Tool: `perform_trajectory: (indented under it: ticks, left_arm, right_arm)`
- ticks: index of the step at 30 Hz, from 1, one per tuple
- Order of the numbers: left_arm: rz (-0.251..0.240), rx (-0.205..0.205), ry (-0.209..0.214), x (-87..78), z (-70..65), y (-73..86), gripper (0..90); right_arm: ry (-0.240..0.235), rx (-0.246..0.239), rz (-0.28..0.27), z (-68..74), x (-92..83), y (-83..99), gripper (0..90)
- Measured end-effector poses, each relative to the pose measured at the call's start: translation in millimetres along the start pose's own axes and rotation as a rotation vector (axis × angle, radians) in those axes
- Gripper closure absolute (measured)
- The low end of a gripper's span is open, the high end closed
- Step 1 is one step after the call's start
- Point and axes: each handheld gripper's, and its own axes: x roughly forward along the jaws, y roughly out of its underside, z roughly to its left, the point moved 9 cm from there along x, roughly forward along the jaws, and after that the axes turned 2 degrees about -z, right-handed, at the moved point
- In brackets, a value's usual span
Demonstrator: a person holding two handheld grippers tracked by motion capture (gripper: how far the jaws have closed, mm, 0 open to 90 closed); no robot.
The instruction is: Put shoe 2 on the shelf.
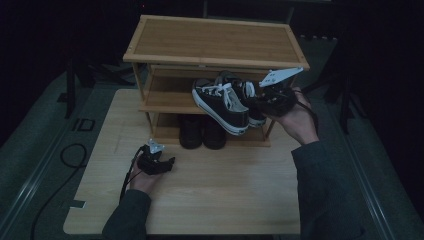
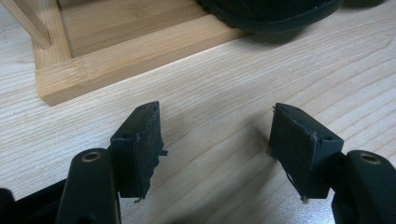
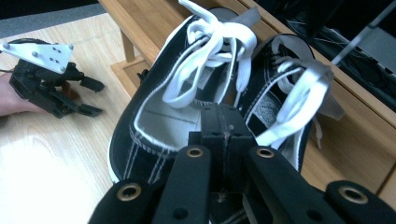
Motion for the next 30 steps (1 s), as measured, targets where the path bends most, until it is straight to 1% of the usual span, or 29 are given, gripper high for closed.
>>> perform_trajectory:
  ticks: [4,7,13,17,21,30]
  left_arm:
    - [0.000,0.000,0.000,0.0,0.0,0.0,34.7]
    - [0.000,0.000,0.000,0.0,0.0,0.0,34.7]
    - [0.000,0.000,0.000,0.0,0.0,0.0,34.7]
    - [0.000,-0.001,-0.001,0.0,-0.1,0.0,34.7]
    - [0.000,-0.001,-0.001,0.0,-0.1,0.0,34.7]
    - [0.000,-0.001,-0.001,-0.1,-0.4,0.0,34.6]
  right_arm:
    - [0.001,-0.002,0.003,-1.0,-2.7,5.3,89.8]
    - [-0.006,0.000,0.001,-1.2,-3.3,9.4,89.8]
    - [-0.015,-0.002,0.001,1.2,-4.4,15.1,89.8]
    - [-0.034,-0.006,-0.002,3.9,-4.1,19.9,89.7]
    - [-0.040,-0.016,0.006,5.6,-2.4,24.8,89.6]
    - [-0.049,-0.021,0.018,8.7,-0.3,34.6,88.4]
